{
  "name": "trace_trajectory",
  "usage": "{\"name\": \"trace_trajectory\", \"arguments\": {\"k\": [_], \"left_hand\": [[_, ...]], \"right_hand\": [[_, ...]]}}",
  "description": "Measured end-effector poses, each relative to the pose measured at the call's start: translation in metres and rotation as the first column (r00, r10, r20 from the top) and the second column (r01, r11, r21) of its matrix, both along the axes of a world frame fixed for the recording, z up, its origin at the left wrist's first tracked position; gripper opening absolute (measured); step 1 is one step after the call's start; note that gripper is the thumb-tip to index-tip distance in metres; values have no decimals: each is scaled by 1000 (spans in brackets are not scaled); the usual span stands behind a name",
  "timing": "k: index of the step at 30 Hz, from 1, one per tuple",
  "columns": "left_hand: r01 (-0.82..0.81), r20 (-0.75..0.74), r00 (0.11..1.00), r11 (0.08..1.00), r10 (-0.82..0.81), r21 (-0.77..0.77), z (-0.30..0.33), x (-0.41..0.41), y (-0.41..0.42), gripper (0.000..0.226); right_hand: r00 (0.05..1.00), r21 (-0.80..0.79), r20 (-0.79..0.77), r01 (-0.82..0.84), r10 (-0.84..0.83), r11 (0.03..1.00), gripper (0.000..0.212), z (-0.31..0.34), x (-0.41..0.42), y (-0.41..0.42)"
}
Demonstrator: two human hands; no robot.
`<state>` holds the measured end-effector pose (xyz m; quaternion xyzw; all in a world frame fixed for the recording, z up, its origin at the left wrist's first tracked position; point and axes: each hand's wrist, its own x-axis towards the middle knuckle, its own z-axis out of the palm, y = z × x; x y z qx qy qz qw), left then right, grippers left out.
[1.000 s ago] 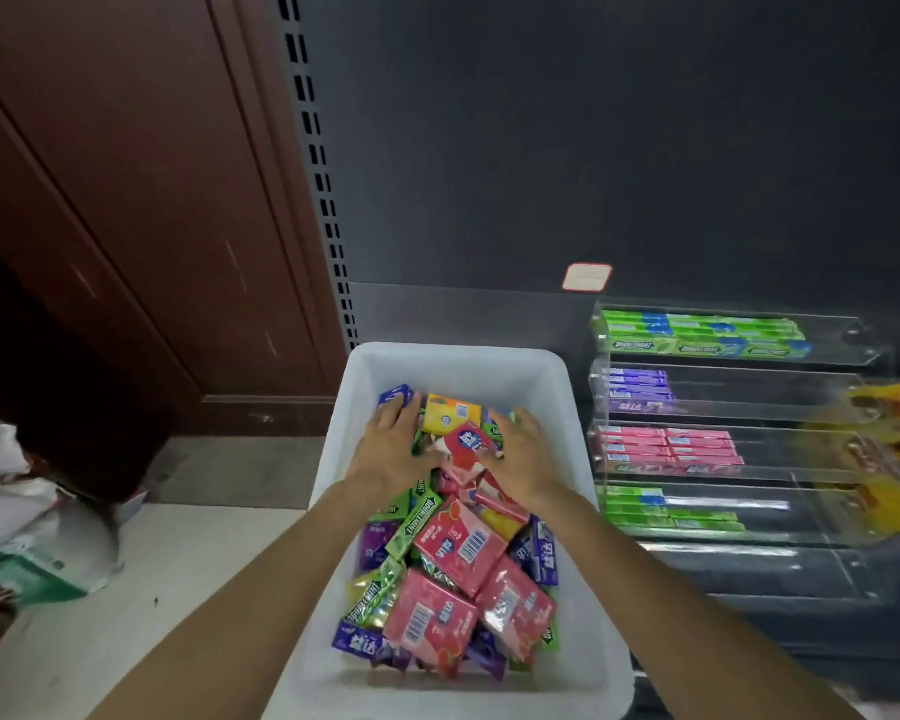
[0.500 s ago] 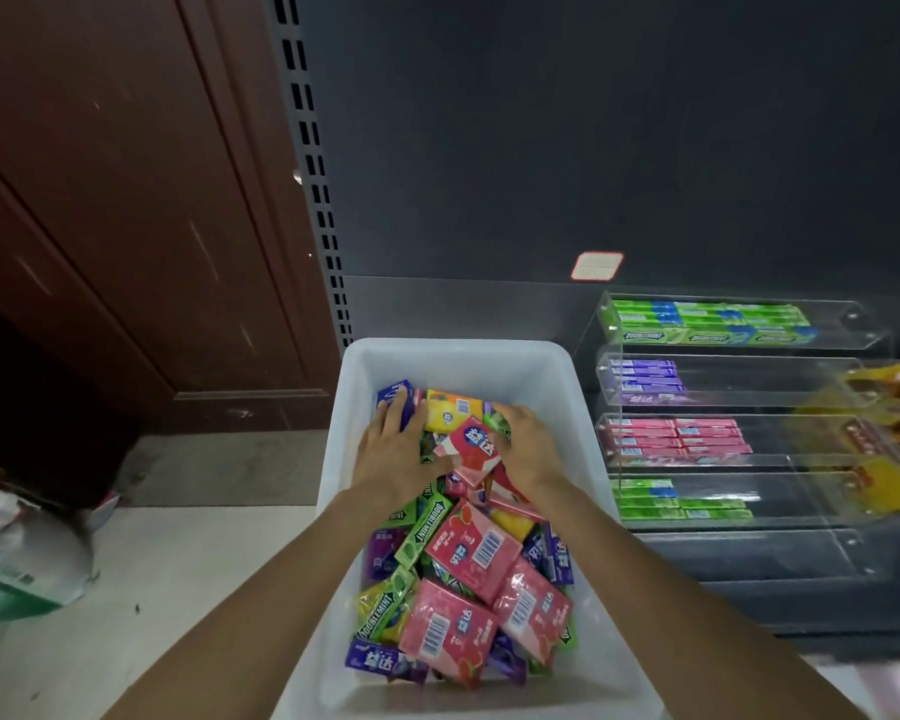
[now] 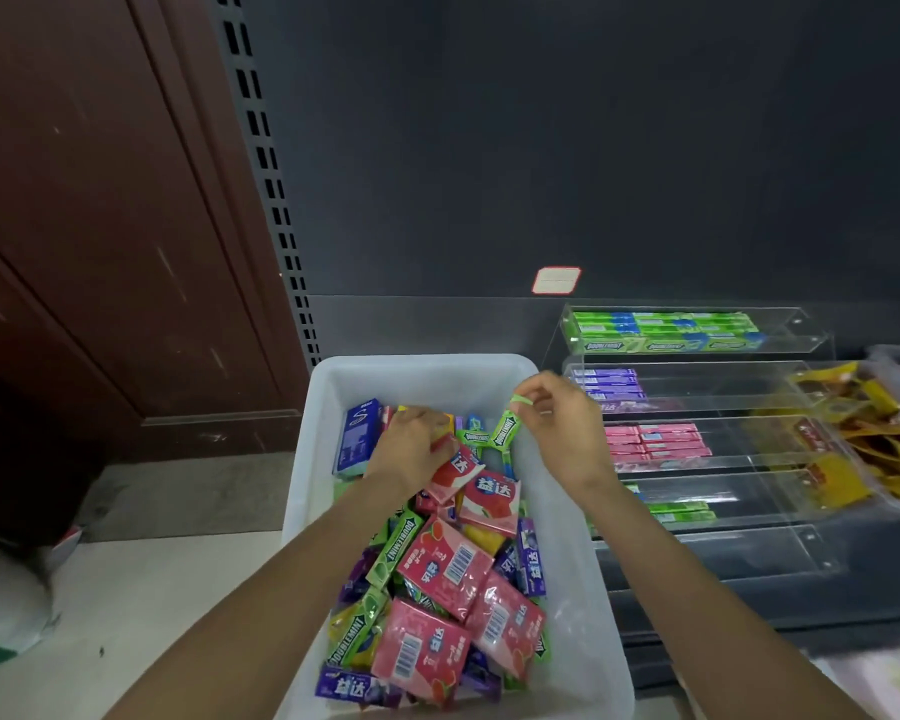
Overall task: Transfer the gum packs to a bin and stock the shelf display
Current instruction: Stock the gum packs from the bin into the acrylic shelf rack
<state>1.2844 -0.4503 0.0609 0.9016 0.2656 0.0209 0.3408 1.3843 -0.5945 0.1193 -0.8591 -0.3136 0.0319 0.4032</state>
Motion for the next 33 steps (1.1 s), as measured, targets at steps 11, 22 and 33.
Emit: {"name": "trace_trajectory", "arguments": {"k": [11,22,33], "left_hand": [[-8,-90,995,976,28,216,-15,35,-4,33],[-246,411,846,933,339,-264,37,20,-30,7],[-252,576,710,910,405,-330,67,54,-136,4]], "right_hand": [[913,236,-394,211,-105,949,16,9,20,-29],[762,396,-648,365,-25,843,13,28,19,-51],[765,403,-641,267,62,876,18,33,63,-155]]}}
